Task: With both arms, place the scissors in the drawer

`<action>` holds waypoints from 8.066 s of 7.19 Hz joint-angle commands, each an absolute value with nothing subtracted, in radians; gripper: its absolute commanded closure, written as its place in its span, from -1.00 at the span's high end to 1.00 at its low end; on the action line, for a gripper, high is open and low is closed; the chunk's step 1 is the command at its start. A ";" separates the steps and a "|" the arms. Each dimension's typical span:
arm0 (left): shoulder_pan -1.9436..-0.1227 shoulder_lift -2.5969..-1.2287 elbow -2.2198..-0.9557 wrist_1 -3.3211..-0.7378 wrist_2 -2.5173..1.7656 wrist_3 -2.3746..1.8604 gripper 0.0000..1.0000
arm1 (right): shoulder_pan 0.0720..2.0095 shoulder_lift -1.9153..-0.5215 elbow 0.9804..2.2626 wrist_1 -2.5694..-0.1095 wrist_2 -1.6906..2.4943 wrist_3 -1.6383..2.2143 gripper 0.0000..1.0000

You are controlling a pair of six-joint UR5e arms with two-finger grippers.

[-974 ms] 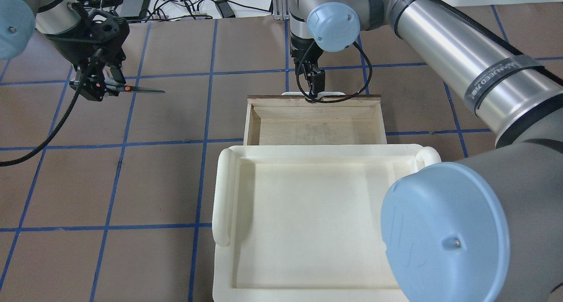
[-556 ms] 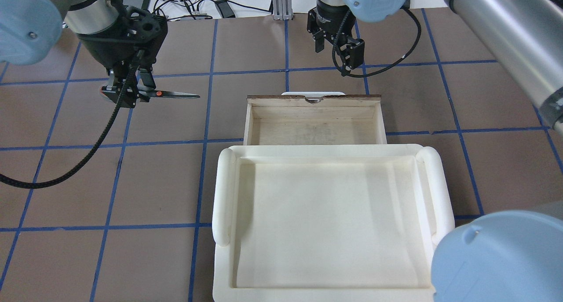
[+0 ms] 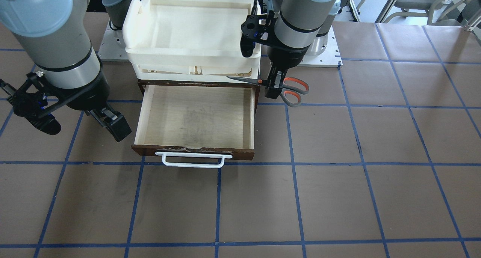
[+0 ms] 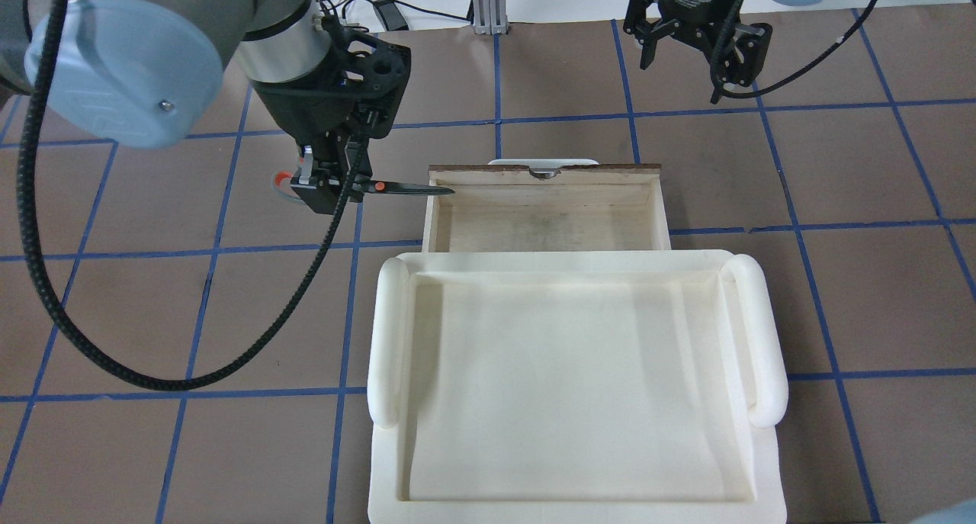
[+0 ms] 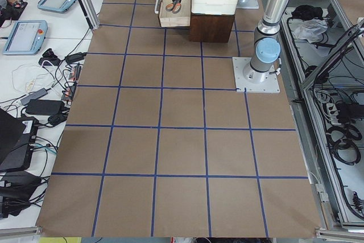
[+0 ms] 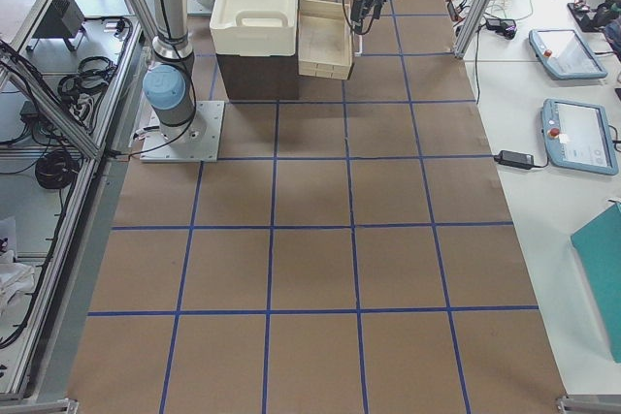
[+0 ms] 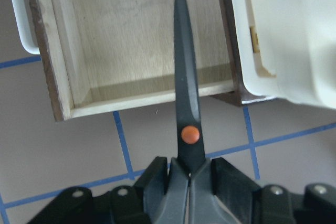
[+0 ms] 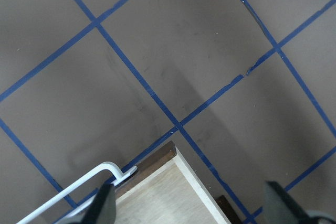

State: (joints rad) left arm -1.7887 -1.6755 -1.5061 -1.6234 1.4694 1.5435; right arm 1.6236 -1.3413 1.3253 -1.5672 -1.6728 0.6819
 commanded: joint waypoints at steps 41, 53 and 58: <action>-1.715 -1.620 -1.410 -1.556 1.543 0.352 0.92 | 1.618 -1.565 1.453 -1.500 -1.543 0.052 1.00; -1.594 -1.497 -1.554 -1.514 1.585 -0.048 1.00 | 1.618 -1.566 1.482 -1.499 -1.603 0.052 1.00; -1.595 -1.482 -1.577 -1.514 1.583 -0.080 1.00 | 1.618 -1.569 1.482 -1.499 -1.594 0.054 1.00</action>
